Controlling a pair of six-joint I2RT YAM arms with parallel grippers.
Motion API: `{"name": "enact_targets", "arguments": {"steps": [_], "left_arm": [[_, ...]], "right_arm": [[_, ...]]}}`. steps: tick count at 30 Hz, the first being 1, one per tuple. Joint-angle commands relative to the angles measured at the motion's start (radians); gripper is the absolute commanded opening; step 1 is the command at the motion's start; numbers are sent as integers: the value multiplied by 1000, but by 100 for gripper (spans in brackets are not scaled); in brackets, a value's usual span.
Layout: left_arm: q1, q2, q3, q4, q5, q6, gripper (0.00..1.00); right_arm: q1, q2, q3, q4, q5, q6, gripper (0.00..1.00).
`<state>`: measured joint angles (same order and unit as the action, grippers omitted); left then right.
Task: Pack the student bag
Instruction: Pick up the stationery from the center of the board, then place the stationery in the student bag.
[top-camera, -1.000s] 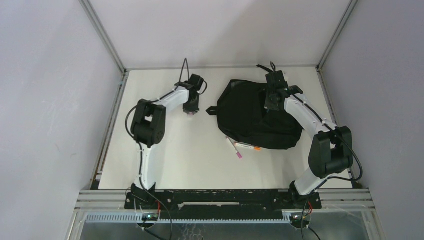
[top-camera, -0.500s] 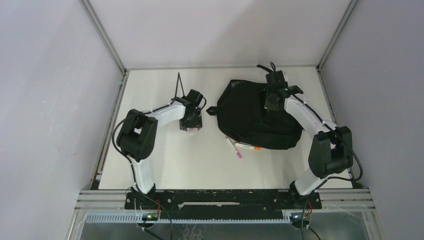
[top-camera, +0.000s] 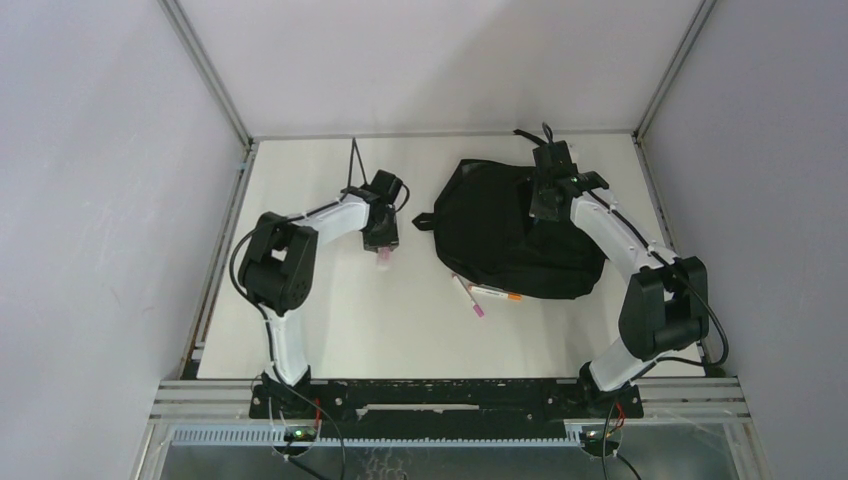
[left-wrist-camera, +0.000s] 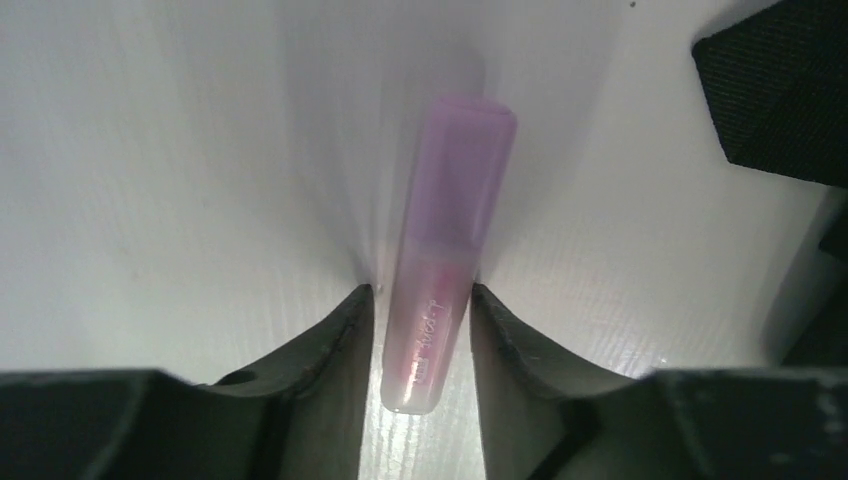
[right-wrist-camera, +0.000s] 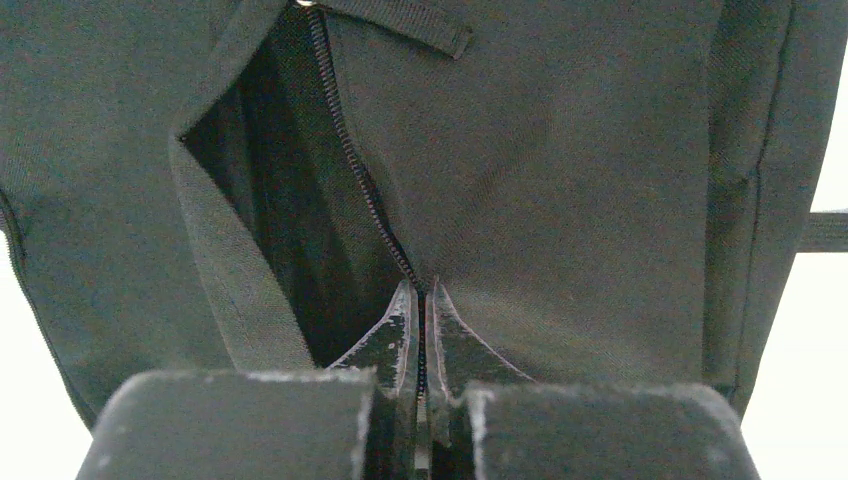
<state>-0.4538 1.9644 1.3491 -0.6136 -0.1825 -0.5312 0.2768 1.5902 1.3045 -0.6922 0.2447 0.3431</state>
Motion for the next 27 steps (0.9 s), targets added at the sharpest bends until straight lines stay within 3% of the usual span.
{"name": "enact_targets", "arguments": {"steps": [1,6,9,16,19,24,27], "left_arm": [[15,26,16,27,54,7,38],[11,-48,27,46,80,23,6],[-11,-132,51,63,131,46,1],[-145,-190,228,106,429,14,0],[-200,-154,280,232,564,-83,0],[-233,-31,356,417,681,-297,0],[-243,30,434,443,680,-331,0]], "right_arm": [[7,-53,6,23,-2,11,0],[8,-57,7,27,-8,8,0],[11,-66,7,24,-9,8,0],[9,-68,7,24,-10,17,0],[9,-67,7,26,-14,25,0],[5,-78,7,33,-31,33,0],[4,-86,7,32,-34,33,0]]}}
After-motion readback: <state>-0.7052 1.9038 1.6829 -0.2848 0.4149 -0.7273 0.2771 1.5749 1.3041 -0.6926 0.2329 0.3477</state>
